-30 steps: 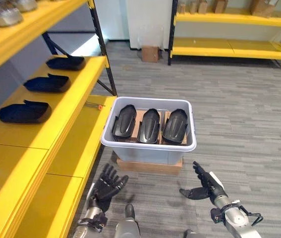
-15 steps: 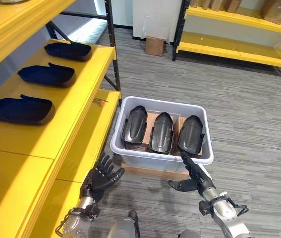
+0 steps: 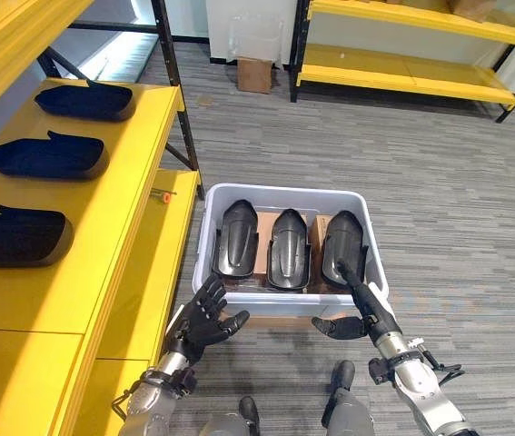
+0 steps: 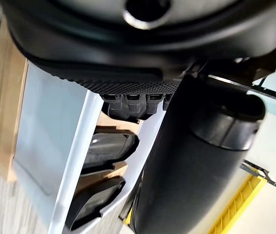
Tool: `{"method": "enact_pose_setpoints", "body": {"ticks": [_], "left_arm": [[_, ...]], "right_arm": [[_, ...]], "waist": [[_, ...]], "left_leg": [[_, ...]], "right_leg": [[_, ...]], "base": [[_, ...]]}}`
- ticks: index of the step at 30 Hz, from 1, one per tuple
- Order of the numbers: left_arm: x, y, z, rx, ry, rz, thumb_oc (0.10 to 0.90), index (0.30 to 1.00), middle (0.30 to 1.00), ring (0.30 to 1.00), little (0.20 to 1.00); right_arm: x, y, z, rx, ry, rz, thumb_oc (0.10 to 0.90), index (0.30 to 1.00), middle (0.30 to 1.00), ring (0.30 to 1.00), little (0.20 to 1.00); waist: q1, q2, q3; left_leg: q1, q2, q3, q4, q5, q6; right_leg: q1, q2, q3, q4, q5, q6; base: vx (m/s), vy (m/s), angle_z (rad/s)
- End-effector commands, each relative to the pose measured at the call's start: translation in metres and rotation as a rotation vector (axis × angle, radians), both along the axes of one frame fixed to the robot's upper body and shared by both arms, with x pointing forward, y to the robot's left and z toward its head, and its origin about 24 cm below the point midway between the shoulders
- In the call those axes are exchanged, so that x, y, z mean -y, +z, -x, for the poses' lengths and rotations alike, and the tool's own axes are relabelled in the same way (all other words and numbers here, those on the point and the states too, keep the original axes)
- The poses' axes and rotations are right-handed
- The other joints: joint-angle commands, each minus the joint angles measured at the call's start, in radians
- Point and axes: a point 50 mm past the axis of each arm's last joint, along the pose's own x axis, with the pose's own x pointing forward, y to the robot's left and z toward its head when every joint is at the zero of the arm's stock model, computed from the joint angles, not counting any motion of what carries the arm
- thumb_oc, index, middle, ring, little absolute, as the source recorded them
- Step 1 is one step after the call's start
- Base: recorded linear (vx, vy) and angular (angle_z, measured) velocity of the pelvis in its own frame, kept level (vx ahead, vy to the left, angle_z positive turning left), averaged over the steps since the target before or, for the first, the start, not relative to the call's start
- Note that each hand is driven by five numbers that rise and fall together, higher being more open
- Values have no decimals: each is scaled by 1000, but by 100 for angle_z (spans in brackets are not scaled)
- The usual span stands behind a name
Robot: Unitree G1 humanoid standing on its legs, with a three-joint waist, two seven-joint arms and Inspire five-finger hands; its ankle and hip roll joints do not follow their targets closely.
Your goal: Move parts from the plastic box to the shelf.
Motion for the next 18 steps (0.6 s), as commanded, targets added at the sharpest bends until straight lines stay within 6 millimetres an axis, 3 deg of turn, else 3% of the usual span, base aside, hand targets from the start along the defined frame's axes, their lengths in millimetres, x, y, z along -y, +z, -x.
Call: {"method": "enact_pose_setpoints", "body": {"ticks": [1, 7, 8, 9, 10, 17, 18], "left_arm": [[8, 50, -24, 297, -69, -20, 900, 1000, 1000, 1000, 1000], [8, 50, -24, 297, -69, -20, 900, 1000, 1000, 1000, 1000], [9, 57, -25, 325, -62, 22, 900, 1000, 1000, 1000, 1000], [11, 60, -21, 302, 18, 75, 900, 1000, 1000, 1000, 1000], [18, 49, -9, 262, 32, 92, 900, 1000, 1000, 1000, 1000], [36, 47, -3, 305, -100, 144, 900, 1000, 1000, 1000, 1000], [43, 51, -4, 333, -197, 125, 900, 1000, 1000, 1000, 1000]], "right_arm": [[-2, 54, -24, 294, 31, -30, 900, 1000, 1000, 1000, 1000], [-2, 54, -24, 294, 31, -30, 900, 1000, 1000, 1000, 1000], [-11, 78, -21, 347, 192, -29, 900, 1000, 1000, 1000, 1000], [-9, 145, -9, 785, 16, 143, 900, 1000, 1000, 1000, 1000], [-1, 174, 1, 994, -66, 90, 900, 1000, 1000, 1000, 1000], [3, 186, 8, 1144, -99, 68, 900, 1000, 1000, 1000, 1000], [1, 190, 9, 1185, -78, 43, 900, 1000, 1000, 1000, 1000]], "waist": [[7, 3, -16], [7, 3, -16], [-10, 1, -12], [-33, 11, -34], [-75, 39, -49], [-101, 62, -104], [-101, 72, -114]], "left_leg": [[4, 97, -41, 75, -138, -59], [4, 97, -41, 75, -138, -59], [22, 109, -74, 171, -214, -69], [49, 146, -85, 230, -253, -86], [102, 184, -53, 207, -261, -88], [139, 224, 7, 224, -204, -116], [131, 228, 10, 271, -164, -128]], "right_leg": [[-12, 21, 11, 12, 67, 32], [-12, 21, 11, 12, 67, 32], [-8, -36, 36, -8, 59, 46], [-9, -8, 43, 126, -28, 44], [-101, 30, 47, 296, -129, -1], [-103, 82, 8, 299, -178, -67], [-95, 99, -6, 292, -196, -88]], "base": [[0, 0, 0], [85, -29, -14], [1421, -451, 0], [1894, -551, 14], [1408, -389, 49], [274, -126, 28], [106, -105, 14]]}}
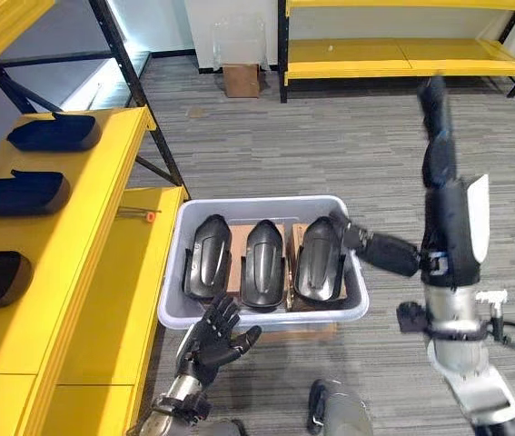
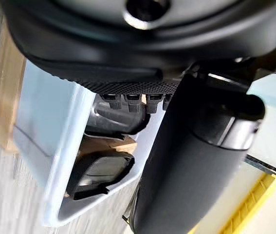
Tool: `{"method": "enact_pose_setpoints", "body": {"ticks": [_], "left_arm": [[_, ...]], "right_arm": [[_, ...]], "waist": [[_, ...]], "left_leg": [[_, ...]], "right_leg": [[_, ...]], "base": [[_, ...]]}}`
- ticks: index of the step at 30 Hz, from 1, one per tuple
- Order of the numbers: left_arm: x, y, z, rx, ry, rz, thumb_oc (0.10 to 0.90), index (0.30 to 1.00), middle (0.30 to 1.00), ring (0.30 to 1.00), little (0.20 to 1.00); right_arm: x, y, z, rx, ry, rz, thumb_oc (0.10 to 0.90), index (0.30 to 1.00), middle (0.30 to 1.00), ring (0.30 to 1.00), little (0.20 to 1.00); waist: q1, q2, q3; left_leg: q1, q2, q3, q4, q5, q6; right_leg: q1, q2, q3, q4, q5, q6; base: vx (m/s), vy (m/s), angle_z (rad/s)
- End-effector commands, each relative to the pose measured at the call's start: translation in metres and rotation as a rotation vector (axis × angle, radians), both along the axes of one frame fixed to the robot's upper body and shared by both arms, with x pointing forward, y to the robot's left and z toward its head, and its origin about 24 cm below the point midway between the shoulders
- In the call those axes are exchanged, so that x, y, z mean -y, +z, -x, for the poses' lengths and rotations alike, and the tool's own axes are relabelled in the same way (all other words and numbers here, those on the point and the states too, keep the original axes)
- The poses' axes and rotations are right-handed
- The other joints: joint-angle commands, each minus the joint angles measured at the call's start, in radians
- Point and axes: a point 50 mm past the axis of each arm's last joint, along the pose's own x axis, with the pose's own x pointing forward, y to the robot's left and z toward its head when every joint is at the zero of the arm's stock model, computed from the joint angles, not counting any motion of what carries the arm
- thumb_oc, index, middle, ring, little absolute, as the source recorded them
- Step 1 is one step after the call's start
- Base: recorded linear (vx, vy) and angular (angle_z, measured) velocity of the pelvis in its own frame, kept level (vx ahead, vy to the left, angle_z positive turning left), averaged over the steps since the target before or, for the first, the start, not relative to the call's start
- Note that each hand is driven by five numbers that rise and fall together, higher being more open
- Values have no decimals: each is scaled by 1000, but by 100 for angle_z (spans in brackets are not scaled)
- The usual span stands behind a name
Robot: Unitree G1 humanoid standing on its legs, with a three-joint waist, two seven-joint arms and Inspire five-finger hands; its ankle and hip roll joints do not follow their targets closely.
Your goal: Move parts from the plastic box to the shelf.
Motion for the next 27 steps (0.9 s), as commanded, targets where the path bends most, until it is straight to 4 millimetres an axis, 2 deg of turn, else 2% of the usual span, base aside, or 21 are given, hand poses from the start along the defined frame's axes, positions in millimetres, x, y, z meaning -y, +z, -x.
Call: {"method": "enact_pose_setpoints", "body": {"ticks": [1, 2, 4, 6, 7, 8, 9, 10, 12, 13, 15, 18, 23, 27], "left_arm": [[11, 53, -30, 350, -225, -8, 900, 1000, 1000, 1000, 1000], [17, 55, -29, 369, -301, -26, 900, 1000, 1000, 1000, 1000], [23, 61, -34, 390, -308, -64, 900, 1000, 1000, 1000, 1000], [23, 65, -38, 399, -273, -69, 900, 1000, 1000, 1000, 1000], [20, 71, -43, 412, -210, -47, 900, 1000, 1000, 1000, 1000], [17, 72, -43, 418, -182, -37, 900, 1000, 1000, 1000, 1000], [17, 72, -43, 417, -180, -36, 900, 1000, 1000, 1000, 1000], [14, 72, -42, 421, -159, -35, 900, 1000, 1000, 1000, 1000], [11, 69, -38, 421, -127, -19, 900, 1000, 1000, 1000, 1000], [5, 66, -36, 420, -104, -16, 900, 1000, 1000, 1000, 1000], [4, 65, -36, 421, -104, -14, 900, 1000, 1000, 1000, 1000], [4, 63, -36, 411, -144, -34, 900, 1000, 1000, 1000, 1000], [-5, 58, -34, 387, -106, -22, 900, 1000, 1000, 1000, 1000], [-10, 59, -35, 390, -81, -24, 900, 1000, 1000, 1000, 1000]], "right_arm": [[-3, 6, 8, 111, 75, -62, 900, 1000, 1000, 1000, 1000], [-5, 9, 8, 123, 113, -66, 900, 1000, 1000, 1000, 1000], [-10, 16, 7, 147, 172, -53, 900, 1000, 1000, 1000, 1000], [-14, 20, 7, 160, 198, -41, 900, 1000, 1000, 1000, 1000], [-20, 25, 9, 168, 235, -24, 900, 1000, 1000, 1000, 1000], [-23, 28, 9, 167, 250, -10, 900, 1000, 1000, 1000, 1000], [-23, 28, 9, 167, 251, -7, 900, 1000, 1000, 1000, 1000], [-26, 29, 8, 171, 253, 11, 900, 1000, 1000, 1000, 1000], [-27, 29, 5, 154, 238, 28, 900, 1000, 1000, 1000, 1000], [-28, 30, -1, 138, 227, 43, 900, 1000, 1000, 1000, 1000], [-28, 30, -3, 134, 222, 49, 900, 1000, 1000, 1000, 1000], [-24, 21, -7, 65, 179, 33, 900, 1000, 1000, 1000, 1000], [-22, 2, -3, -30, 142, 31, 900, 1000, 1000, 1000, 1000], [-21, -4, -2, -58, 123, 53, 900, 1000, 1000, 1000, 1000]], "waist": [[-2, 29, -83], [0, 36, -85], [2, 56, -76], [-1, 68, -73], [-9, 92, -71], [-8, 108, -69], [-7, 110, -67], [1, 120, -66], [15, 128, -52], [27, 123, -42], [31, 122, -43], [42, 115, -36], [34, 103, -17], [34, 95, -5]], "left_leg": [[76, 50, -6, 140, -13, -16], [41, 49, -11, 205, 5, -22], [-32, 37, -9, 253, 26, -26], [-48, 34, 0, 221, 27, -22], [-38, 38, 9, 103, 49, -24], [-37, 62, -3, -13, 106, -44], [-35, 67, -5, -32, 119, -49], [-55, 110, -15, -118, 204, -75], [-118, 191, -16, -161, 329, -107], [-125, 188, -30, -175, 293, -102], [-124, 185, -30, -181, 281, -99], [-104, 160, -45, -188, 240, -101], [-84, 114, -66, -185, 202, -71], [-93, 108, -69, -179, 188, -61]], "right_leg": [[7, -8, -9, -240, 151, 73], [23, 10, -13, -256, 136, 56], [42, 24, -10, -272, 119, 39], [41, 21, -3, -272, 117, 39], [35, 18, 12, -263, 118, 48], [45, 22, 25, -260, 113, 55], [51, 22, 27, -261, 111, 55], [83, 24, 39, -275, 102, 58], [127, 18, 41, -278, 73, 47], [145, -2, 39, -262, 53, 53], [144, -2, 39, -263, 56, 54], [136, -22, 41, -213, 57, 77], [121, -34, 96, -195, 78, 117], [105, -39, 108, -202, 91, 132]], "base": [[135, -120, 15], [102, -59, 6], [62, 63, -5], [33, 213, -16], [59, 401, -14], [61, 370, -11], [53, 341, 1], [51, 273, 4], [70, 335, 8], [51, 229, 12], [22, 127, -20], [57, 181, -41], [91, 128, 28], [-5, 10, -1]]}}
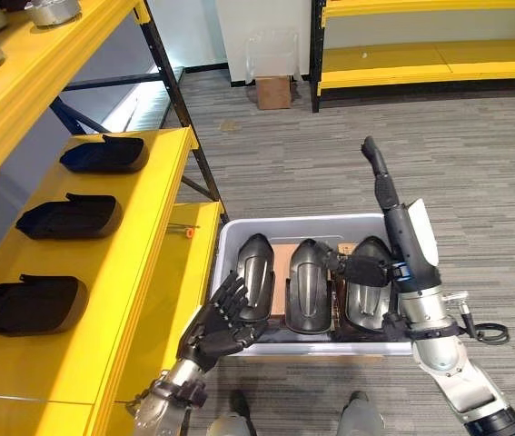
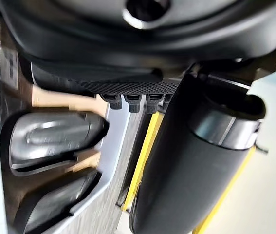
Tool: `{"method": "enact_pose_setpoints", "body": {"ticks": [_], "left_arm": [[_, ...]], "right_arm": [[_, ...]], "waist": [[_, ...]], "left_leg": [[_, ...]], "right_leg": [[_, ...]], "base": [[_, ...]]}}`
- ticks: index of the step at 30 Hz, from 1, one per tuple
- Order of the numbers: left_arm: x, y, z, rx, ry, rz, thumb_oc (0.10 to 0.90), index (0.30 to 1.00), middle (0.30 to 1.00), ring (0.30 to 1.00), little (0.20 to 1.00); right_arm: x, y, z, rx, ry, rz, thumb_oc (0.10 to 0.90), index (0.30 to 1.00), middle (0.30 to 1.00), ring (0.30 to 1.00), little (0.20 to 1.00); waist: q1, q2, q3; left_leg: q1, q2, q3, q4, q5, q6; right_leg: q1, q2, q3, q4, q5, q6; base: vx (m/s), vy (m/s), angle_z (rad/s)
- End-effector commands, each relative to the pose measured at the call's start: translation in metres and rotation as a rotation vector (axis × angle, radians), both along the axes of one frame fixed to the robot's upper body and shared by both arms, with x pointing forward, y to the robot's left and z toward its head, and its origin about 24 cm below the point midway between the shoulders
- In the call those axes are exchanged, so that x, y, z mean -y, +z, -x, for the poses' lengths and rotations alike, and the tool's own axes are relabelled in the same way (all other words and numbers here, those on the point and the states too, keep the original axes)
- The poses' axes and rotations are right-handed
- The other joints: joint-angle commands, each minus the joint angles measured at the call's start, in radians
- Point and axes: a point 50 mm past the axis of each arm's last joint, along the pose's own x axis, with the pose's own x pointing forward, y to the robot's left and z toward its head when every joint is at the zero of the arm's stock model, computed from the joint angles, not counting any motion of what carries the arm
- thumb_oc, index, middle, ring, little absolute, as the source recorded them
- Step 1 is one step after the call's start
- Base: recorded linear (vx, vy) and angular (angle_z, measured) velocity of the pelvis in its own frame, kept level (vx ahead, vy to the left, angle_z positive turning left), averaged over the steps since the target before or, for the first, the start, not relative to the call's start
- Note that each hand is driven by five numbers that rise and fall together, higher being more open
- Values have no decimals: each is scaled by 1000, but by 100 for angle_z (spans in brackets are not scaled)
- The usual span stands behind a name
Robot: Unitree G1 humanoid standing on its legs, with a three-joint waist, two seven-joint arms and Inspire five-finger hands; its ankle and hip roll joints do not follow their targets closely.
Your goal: Move parts from the plastic box to the shelf.
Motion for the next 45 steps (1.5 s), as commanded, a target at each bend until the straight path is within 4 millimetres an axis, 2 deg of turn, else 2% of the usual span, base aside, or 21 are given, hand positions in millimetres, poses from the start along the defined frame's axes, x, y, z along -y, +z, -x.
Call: {"method": "enact_pose_setpoints", "body": {"ticks": [1, 7, 8, 12, 20, 21, 23, 29, 34, 37, 39, 40, 45], "left_arm": [[1, 50, -26, 298, -2, 45, 900, 1000, 1000, 1000, 1000], [-8, 59, -30, 340, 87, 37, 900, 1000, 1000, 1000, 1000], [-19, 71, -36, 369, 212, 41, 900, 1000, 1000, 1000, 1000], [-28, 84, -40, 407, 333, 43, 900, 1000, 1000, 1000, 1000], [-29, 86, -41, 409, 338, 56, 900, 1000, 1000, 1000, 1000], [-27, 146, -55, 600, 367, 138, 900, 1000, 1000, 1000, 1000], [-22, 161, -57, 648, 349, 128, 900, 1000, 1000, 1000, 1000], [-19, 168, -59, 649, 353, 141, 900, 1000, 1000, 1000, 1000], [-15, 174, -61, 682, 353, 118, 900, 1000, 1000, 1000, 1000], [-18, 177, -58, 690, 409, 115, 900, 1000, 1000, 1000, 1000], [-26, 177, -50, 687, 483, 144, 900, 1000, 1000, 1000, 1000], [-30, 177, -45, 694, 506, 155, 900, 1000, 1000, 1000, 1000], [-28, 178, -44, 719, 460, 140, 900, 1000, 1000, 1000, 1000]], "right_arm": [[3, 45, -1, 225, 9, 1, 900, 1000, 1000, 1000, 1000], [9, 41, -10, 176, -60, 47, 900, 1000, 1000, 1000, 1000], [16, 37, -18, 109, -127, 87, 900, 1000, 1000, 1000, 1000], [22, 30, -23, 63, -192, 111, 900, 1000, 1000, 1000, 1000], [22, 30, -24, 62, -199, 115, 900, 1000, 1000, 1000, 1000], [27, 28, -37, 8, -298, 290, 900, 1000, 1000, 1000, 1000], [28, 29, -39, -12, -300, 304, 900, 1000, 1000, 1000, 1000], [29, 27, -40, -31, -303, 331, 900, 1000, 1000, 1000, 1000], [23, 31, -47, -31, -297, 364, 900, 1000, 1000, 1000, 1000], [20, 29, -52, -58, -284, 405, 900, 1000, 1000, 1000, 1000], [12, 30, -56, -56, -243, 452, 900, 1000, 1000, 1000, 1000], [7, 32, -58, -41, -230, 479, 900, 1000, 1000, 1000, 1000], [1, 45, -64, 13, -259, 556, 900, 1000, 1000, 1000, 1000]], "waist": [[3, 28, 0], [13, 15, 29], [21, 2, 49], [32, -10, 70], [32, -12, 73], [48, -18, 148], [44, -18, 169], [43, -17, 200], [44, -15, 242], [53, -23, 262], [86, -29, 277], [98, -30, 277], [109, -25, 277]], "left_leg": [[16, 89, -46, 34, -91, 5], [-12, 104, -47, 52, -95, 1], [-34, 116, -53, 66, -93, -4], [-56, 126, -64, 82, -90, -10], [-61, 127, -66, 85, -90, -11], [-118, 115, -93, 104, -87, -11], [-149, 113, -102, 123, -87, -8], [-185, 103, -108, 148, -93, -5], [-233, 80, -117, 216, -125, 5], [-268, 67, -189, 299, -166, -2], [-313, 39, -348, 364, -182, -7], [-323, 24, -391, 356, -180, 0], [-337, 16, -394, 274, -150, 15]], "right_leg": [[-23, 55, -5, 68, -67, -27], [-35, 57, -12, 54, -58, -27], [-40, 64, -16, 43, -53, -29], [-45, 73, -22, 35, -49, -33], [-47, 73, -23, 36, -49, -33], [-85, 77, -15, 31, -38, -26], [-109, 78, -13, 44, -36, -28], [-141, 79, -10, 67, -41, -29], [-182, 79, -3, 98, -48, -37], [-200, 81, 29, 112, -51, -42], [-229, 108, 97, 126, -52, -53], [-249, 122, 125, 129, -49, -56], [-307, 144, 147, 134, -45, -55]], "base": [[-76, -45, 1], [-64, -62, -4], [-106, -145, -3], [-77, -115, -1], [-39, -26, 0], [-310, -172, 1], [-239, -106, 3], [-66, -32, -2], [-52, -49, -8], [-18, 40, -9], [-49, 163, -52], [-66, 200, -113], [-55, 129, -85]]}}
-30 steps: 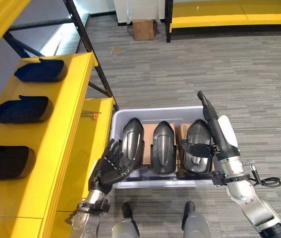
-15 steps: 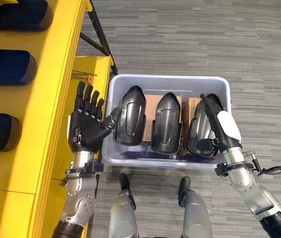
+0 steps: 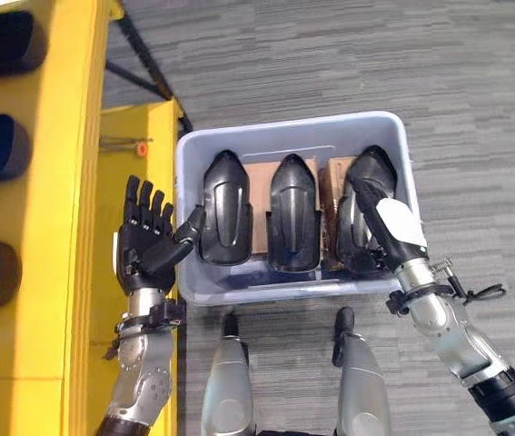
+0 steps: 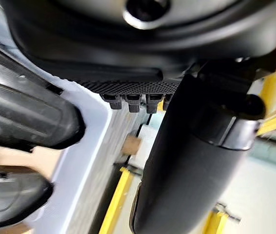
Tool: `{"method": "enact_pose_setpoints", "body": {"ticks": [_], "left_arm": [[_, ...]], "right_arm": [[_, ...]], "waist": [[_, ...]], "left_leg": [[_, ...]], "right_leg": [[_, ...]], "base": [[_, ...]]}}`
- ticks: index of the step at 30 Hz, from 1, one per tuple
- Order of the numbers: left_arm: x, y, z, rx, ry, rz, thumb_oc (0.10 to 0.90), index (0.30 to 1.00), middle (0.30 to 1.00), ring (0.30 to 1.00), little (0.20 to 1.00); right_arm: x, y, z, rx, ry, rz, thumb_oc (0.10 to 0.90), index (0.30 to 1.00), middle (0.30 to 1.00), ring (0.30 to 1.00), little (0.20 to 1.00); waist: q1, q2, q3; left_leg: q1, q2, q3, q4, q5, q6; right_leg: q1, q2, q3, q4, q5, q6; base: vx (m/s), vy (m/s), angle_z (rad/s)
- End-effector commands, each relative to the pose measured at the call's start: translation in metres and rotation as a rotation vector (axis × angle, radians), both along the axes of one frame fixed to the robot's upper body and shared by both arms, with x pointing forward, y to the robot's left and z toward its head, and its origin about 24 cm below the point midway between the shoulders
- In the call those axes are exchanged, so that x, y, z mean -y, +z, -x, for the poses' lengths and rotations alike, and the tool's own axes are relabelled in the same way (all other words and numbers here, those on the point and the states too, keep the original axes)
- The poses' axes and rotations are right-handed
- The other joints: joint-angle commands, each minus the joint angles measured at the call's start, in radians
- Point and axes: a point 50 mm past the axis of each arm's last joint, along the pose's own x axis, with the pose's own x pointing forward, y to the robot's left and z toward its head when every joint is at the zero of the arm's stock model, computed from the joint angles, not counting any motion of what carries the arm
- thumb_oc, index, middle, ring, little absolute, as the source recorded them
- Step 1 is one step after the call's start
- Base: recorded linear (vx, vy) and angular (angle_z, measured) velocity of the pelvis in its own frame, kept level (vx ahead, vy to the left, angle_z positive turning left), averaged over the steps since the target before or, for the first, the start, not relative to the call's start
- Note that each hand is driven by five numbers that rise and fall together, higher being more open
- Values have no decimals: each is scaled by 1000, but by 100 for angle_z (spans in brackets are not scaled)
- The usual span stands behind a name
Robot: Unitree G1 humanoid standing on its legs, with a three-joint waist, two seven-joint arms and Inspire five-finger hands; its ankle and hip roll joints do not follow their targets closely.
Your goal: Move parts from the plastic box to the shelf.
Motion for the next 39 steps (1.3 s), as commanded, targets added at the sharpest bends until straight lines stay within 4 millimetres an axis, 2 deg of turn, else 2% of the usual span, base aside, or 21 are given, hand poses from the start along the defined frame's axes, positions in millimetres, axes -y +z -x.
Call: {"method": "enact_pose_setpoints", "body": {"ticks": [1, 5, 7, 8, 10, 12, 14, 19, 27, 33, 39], "left_arm": [[-10, 54, 14, 302, 37, -83, 900, 1000, 1000, 1000, 1000], [-11, 50, 16, 300, 21, -82, 900, 1000, 1000, 1000, 1000], [-8, 49, 13, 309, -18, -90, 900, 1000, 1000, 1000, 1000], [-2, 51, 8, 325, -64, -103, 900, 1000, 1000, 1000, 1000], [3, 53, 3, 332, -100, -115, 900, 1000, 1000, 1000, 1000], [8, 56, -2, 336, -121, -116, 900, 1000, 1000, 1000, 1000], [13, 62, -2, 371, -134, -131, 900, 1000, 1000, 1000, 1000], [14, 66, -4, 352, -108, -116, 900, 1000, 1000, 1000, 1000], [18, 68, -4, 356, -136, -177, 900, 1000, 1000, 1000, 1000], [11, 66, -2, 347, -128, -165, 900, 1000, 1000, 1000, 1000], [11, 65, 0, 340, -142, -163, 900, 1000, 1000, 1000, 1000]], "right_arm": [[-22, 48, -6, 216, 103, 51, 900, 1000, 1000, 1000, 1000], [-13, 42, 6, 221, 81, 52, 900, 1000, 1000, 1000, 1000], [-7, 41, 8, 227, 32, 43, 900, 1000, 1000, 1000, 1000], [-2, 42, 6, 231, -9, 35, 900, 1000, 1000, 1000, 1000], [1, 44, 3, 225, -34, 35, 900, 1000, 1000, 1000, 1000], [3, 45, -3, 194, -60, 48, 900, 1000, 1000, 1000, 1000], [2, 46, -7, 197, -71, 59, 900, 1000, 1000, 1000, 1000], [-2, 56, -13, 253, -108, 98, 900, 1000, 1000, 1000, 1000], [7, 64, -22, 278, -218, 179, 900, 1000, 1000, 1000, 1000], [26, 53, -25, 243, -361, 232, 900, 1000, 1000, 1000, 1000], [34, 54, -20, 287, -420, 213, 900, 1000, 1000, 1000, 1000]], "waist": [[10, -19, -14], [-15, -10, -14], [-40, -1, -14], [-61, 11, -14], [-72, 20, -14], [-72, 21, -14], [-65, 25, -14], [-52, 28, -14], [-40, 30, -14], [-40, 38, -14], [-47, 41, -14]], "left_leg": [[-14, 5, -42, -61, 71, 34], [-17, 55, 46, -101, 102, 23], [-24, 104, 132, -114, 118, 12], [-29, 141, 214, -135, 139, 3], [-17, 143, 253, -154, 133, -3], [-62, 129, 250, -132, 142, 0], [-115, 114, 238, -94, 126, 4], [-171, 97, 223, -56, 109, 5], [-208, 93, 217, -39, 102, 5], [-225, 93, 223, -48, 108, 7], [-229, 91, 229, -52, 107, 7]], "right_leg": [[49, 10, -92, 50, -114, -22], [32, -12, -136, 55, -113, -15], [20, -38, -176, 62, -114, -10], [6, -62, -213, 68, -114, -4], [2, -84, -231, 84, -132, 10], [-40, -108, -229, 102, -115, 14], [-75, -127, -221, 109, -108, 28], [-111, -130, -222, 119, -108, 29], [-138, -126, -227, 126, -111, 27], [-161, -123, -223, 123, -108, 26], [-172, -119, -217, 122, -105, 27]], "base": [[-10, 65, -25], [17, 16, 4], [-42, -54, 40], [-35, -29, 64], [10, 42, 97], [-45, 53, 107], [-30, 55, 27], [14, 44, 4], [1, 2, 0], [1, 2, -1], [0, 0, 0]]}}
